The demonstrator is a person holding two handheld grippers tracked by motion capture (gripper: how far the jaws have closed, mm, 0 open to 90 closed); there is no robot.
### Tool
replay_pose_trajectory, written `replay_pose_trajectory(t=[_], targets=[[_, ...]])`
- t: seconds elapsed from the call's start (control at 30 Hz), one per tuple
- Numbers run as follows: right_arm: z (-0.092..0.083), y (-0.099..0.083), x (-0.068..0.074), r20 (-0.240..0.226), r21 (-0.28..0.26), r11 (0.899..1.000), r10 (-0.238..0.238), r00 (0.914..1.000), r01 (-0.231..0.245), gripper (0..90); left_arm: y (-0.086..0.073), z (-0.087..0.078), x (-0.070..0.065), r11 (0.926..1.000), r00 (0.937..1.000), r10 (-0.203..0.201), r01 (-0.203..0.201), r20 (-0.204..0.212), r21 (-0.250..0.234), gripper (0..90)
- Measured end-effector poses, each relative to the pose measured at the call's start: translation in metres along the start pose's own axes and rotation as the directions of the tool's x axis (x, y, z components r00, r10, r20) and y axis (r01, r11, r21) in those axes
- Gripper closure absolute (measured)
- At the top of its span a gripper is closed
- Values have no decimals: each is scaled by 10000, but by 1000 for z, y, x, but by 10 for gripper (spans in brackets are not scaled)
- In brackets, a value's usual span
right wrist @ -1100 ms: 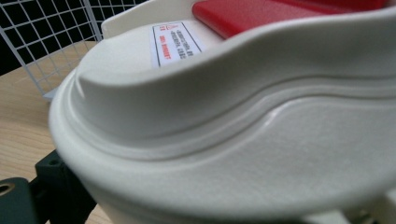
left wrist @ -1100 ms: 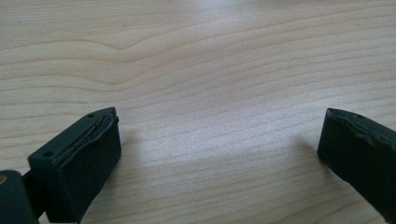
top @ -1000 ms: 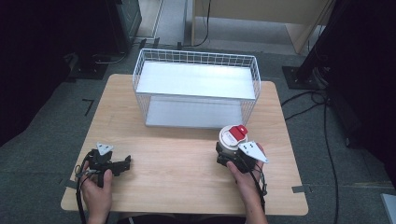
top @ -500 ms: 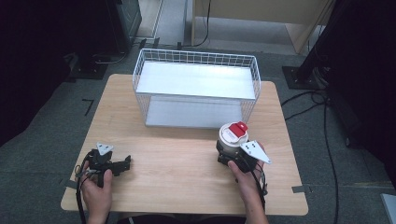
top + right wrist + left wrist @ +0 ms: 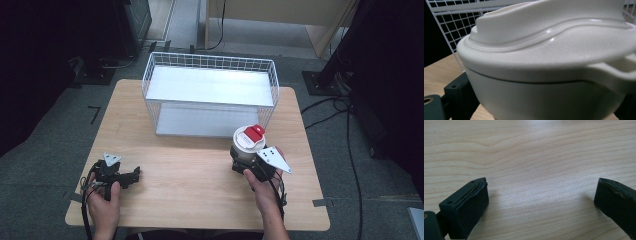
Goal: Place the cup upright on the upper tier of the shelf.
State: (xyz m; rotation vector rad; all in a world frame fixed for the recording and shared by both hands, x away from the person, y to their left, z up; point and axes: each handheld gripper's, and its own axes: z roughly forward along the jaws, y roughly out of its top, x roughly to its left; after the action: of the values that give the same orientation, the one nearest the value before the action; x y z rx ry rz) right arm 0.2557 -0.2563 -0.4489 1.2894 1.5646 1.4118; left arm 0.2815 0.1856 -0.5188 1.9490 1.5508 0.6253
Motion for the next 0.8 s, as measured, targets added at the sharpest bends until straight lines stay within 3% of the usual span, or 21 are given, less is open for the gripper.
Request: replay_pose_trajectory(t=[0.5,0.8], targets=[[5,48,13,-389,-850,9960,-311,9988,277,37,0,0,0,10000,10000,-10,10,-13,-24,0],[12,82,24,-521,-1519,9871,-600,9968,515,37,0,0,0,10000,10000,-5,5,-6,-6,0]])
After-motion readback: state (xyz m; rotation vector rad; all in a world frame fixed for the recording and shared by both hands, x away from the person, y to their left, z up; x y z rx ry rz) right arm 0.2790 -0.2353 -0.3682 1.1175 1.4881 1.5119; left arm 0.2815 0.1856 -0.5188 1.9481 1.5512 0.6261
